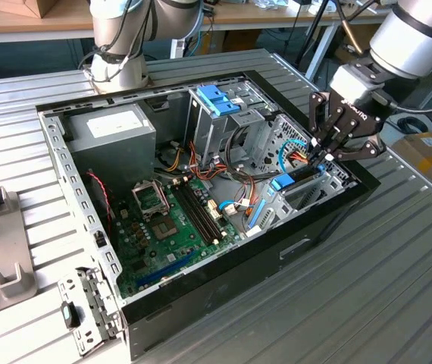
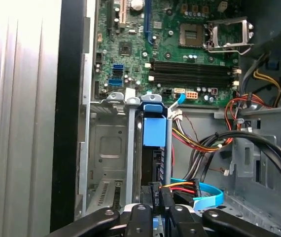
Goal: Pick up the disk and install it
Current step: 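Insert the first disk wire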
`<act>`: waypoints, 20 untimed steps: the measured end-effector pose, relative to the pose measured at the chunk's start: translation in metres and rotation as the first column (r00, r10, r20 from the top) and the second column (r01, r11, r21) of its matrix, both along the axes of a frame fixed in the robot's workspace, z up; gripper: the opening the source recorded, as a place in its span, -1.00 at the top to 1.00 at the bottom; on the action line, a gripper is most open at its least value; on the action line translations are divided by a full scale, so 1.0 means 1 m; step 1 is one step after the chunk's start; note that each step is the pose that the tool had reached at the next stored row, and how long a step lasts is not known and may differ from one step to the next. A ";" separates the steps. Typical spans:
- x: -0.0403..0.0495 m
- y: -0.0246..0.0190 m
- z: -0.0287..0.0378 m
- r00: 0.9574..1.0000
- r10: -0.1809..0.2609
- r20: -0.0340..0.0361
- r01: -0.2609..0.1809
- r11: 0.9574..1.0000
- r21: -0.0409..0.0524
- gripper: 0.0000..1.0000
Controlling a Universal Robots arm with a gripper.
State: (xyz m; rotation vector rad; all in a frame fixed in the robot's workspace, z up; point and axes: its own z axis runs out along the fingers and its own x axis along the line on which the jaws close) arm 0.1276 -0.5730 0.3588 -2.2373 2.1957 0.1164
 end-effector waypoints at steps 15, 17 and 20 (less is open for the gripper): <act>0.0000 0.0023 -0.0052 0.973 -0.229 0.000 0.229 0.973 0.000 0.62; 0.0000 0.0033 -0.0059 0.969 -0.246 0.000 0.246 0.969 0.000 0.62; 0.0000 0.0046 -0.0061 0.966 -0.260 0.000 0.260 0.966 0.000 0.62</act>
